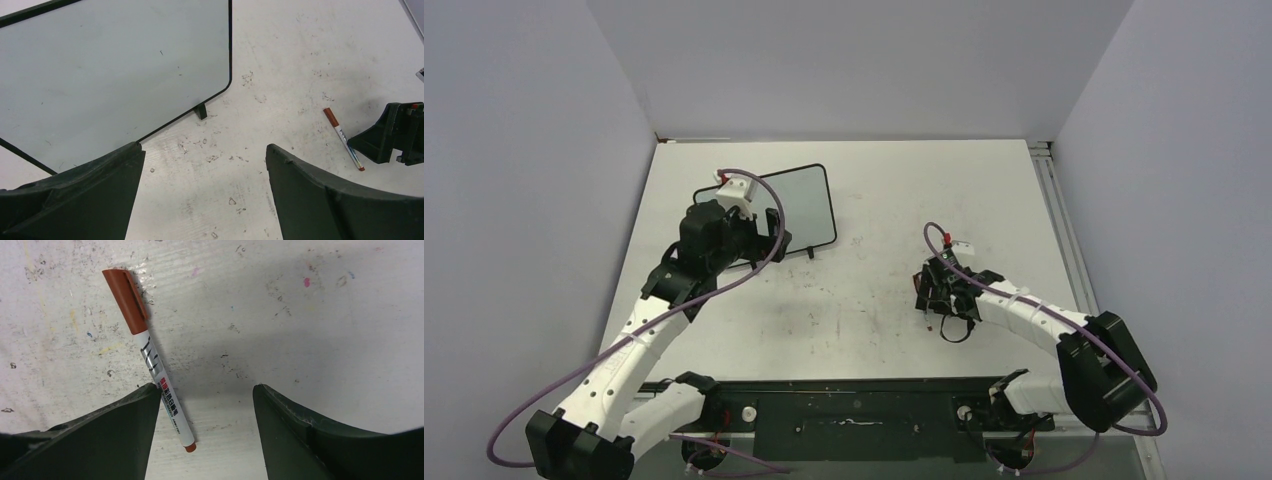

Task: Write a sentence on the whiteboard
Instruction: Pick up the whiteboard marker at the center of the board, then open the whiteboard marker.

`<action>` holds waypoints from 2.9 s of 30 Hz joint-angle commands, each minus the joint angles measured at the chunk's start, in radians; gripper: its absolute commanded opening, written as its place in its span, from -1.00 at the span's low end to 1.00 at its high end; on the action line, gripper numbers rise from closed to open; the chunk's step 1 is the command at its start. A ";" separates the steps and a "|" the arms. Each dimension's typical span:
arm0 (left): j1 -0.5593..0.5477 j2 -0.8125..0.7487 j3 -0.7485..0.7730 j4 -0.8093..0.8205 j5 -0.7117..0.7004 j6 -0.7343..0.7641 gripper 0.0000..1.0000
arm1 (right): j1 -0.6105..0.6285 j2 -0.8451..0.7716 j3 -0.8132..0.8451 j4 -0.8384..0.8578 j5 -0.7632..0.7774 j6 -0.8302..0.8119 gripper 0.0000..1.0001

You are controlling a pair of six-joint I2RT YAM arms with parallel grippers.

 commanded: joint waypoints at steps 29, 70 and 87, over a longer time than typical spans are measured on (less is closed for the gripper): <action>-0.038 0.002 -0.030 0.095 0.133 0.056 0.81 | 0.116 0.107 0.077 0.012 0.011 -0.060 -0.09; -0.792 -0.272 -0.291 0.057 -0.013 0.541 0.72 | 0.203 -0.114 0.258 -0.307 -0.793 -0.209 -0.89; -1.036 -0.110 -0.288 0.056 -0.036 0.547 0.47 | 0.372 -0.046 0.364 -0.361 -1.016 -0.223 -0.89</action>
